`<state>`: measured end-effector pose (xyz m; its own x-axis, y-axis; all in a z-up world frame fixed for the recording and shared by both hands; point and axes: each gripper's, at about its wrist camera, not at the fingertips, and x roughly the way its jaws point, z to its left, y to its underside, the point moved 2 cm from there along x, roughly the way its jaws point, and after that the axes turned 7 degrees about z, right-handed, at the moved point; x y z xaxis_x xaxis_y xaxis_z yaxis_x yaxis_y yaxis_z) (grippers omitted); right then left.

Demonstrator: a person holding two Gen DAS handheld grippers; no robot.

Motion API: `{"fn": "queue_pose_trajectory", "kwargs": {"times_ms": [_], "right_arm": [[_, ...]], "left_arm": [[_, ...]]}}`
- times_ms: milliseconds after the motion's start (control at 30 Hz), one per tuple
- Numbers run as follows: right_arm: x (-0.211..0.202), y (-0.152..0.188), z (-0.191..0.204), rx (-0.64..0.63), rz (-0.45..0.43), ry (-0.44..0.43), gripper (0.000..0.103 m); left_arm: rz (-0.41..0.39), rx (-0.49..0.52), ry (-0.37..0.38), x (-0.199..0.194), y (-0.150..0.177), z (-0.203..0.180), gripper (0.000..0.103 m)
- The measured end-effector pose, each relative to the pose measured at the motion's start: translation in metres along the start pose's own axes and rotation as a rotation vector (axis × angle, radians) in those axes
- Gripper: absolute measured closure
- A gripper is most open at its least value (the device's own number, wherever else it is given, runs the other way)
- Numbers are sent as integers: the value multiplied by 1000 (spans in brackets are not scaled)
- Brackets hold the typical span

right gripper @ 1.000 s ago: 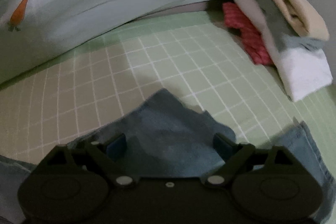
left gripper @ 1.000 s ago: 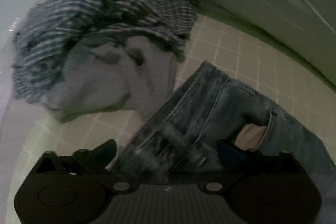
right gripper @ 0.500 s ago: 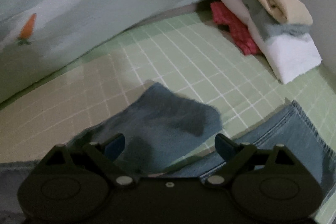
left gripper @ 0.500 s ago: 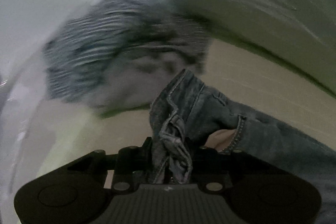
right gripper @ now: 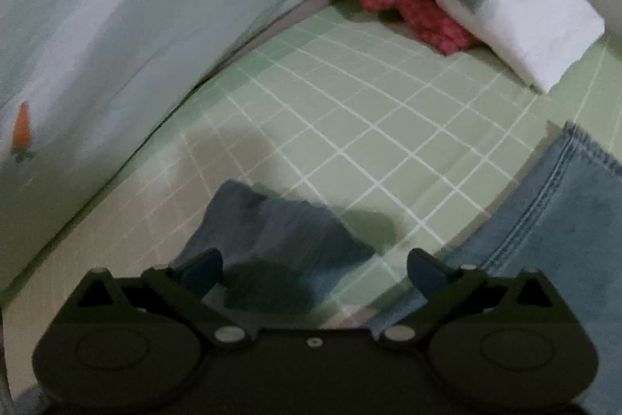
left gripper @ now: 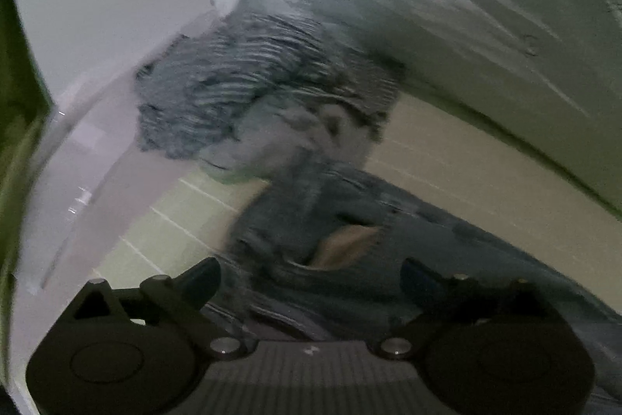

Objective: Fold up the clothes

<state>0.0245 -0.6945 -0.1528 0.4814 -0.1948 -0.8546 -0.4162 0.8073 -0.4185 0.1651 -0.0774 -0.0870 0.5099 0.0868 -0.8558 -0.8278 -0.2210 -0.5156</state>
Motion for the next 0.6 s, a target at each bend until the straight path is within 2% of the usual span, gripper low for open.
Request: {"fn": "queue_pose_trajectory", "kwargs": {"times_ms": [67, 100, 133, 167, 200, 300, 367, 467, 500, 533, 600], "right_arm": [[10, -6, -7, 68, 48, -13, 13], [14, -8, -9, 86, 76, -54, 37], [15, -9, -9, 88, 90, -93, 49], [13, -12, -6, 76, 88, -121, 57], [9, -15, -3, 57, 79, -154, 81], [-22, -27, 7, 22, -5, -236, 85], [-65, -29, 19, -51, -130, -270, 85], [-129, 3, 29, -197, -332, -315, 85], [-137, 20, 31, -270, -361, -305, 84], [-131, 41, 34, -365, -343, -263, 84], [-100, 92, 41, -582, -234, -134, 84]], "left_arm": [[26, 22, 27, 1, 7, -14, 4], [32, 39, 32, 1, 9, -22, 4], [37, 56, 37, 2, 11, -29, 4], [41, 73, 41, 3, 13, -36, 4], [46, 90, 45, 3, 16, -44, 4], [36, 139, 66, 1, 17, -60, 4], [26, 155, 73, -3, 19, -66, 4], [19, 167, 81, -9, 26, -69, 4], [27, 165, 80, -8, 29, -69, 4], [35, 162, 79, -8, 32, -69, 4], [65, 153, 91, -4, 39, -70, 4]]}}
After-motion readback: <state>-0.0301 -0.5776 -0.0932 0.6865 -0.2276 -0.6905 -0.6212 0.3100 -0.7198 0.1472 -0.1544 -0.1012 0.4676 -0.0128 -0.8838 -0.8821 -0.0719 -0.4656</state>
